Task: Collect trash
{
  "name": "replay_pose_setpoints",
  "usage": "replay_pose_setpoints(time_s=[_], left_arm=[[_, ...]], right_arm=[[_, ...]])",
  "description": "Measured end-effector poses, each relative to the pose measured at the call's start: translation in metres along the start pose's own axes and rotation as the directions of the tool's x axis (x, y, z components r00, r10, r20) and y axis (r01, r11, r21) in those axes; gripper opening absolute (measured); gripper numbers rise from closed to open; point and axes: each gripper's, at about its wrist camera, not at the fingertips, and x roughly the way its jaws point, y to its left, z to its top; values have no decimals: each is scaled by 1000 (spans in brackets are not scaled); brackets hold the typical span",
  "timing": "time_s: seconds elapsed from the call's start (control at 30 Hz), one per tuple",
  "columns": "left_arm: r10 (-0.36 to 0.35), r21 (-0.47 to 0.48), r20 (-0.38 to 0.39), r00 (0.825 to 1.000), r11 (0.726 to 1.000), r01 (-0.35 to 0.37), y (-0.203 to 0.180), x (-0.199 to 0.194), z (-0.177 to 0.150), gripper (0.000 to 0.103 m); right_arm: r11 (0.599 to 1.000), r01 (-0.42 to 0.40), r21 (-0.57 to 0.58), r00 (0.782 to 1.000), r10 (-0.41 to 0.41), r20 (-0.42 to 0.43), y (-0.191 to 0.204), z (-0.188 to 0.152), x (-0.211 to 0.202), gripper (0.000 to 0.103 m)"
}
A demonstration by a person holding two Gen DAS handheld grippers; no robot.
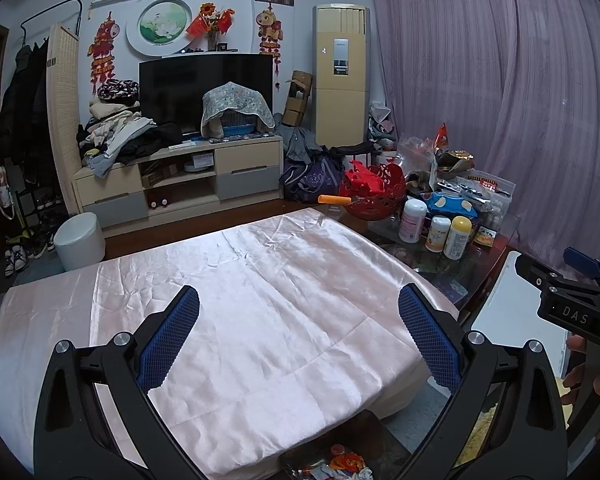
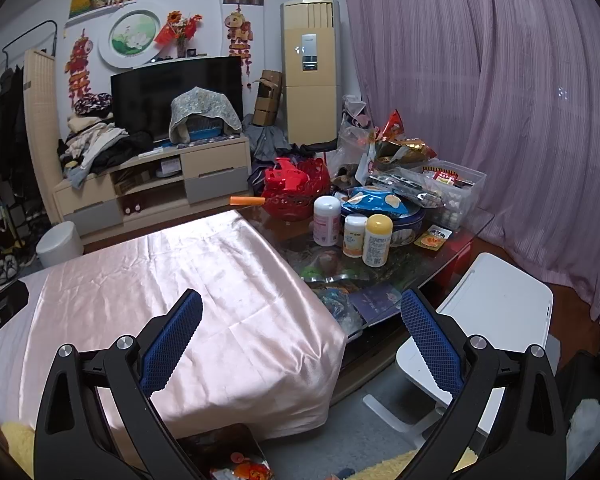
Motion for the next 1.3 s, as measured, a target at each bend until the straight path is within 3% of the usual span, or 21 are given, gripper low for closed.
replay_pose_setpoints(time_s=[1.3], left_arm=[[-1, -4, -7, 1000, 1000, 1, -2, 3, -4, 95]], right_arm=[[1000, 1, 3, 1000, -1, -6, 4, -3, 2, 100]])
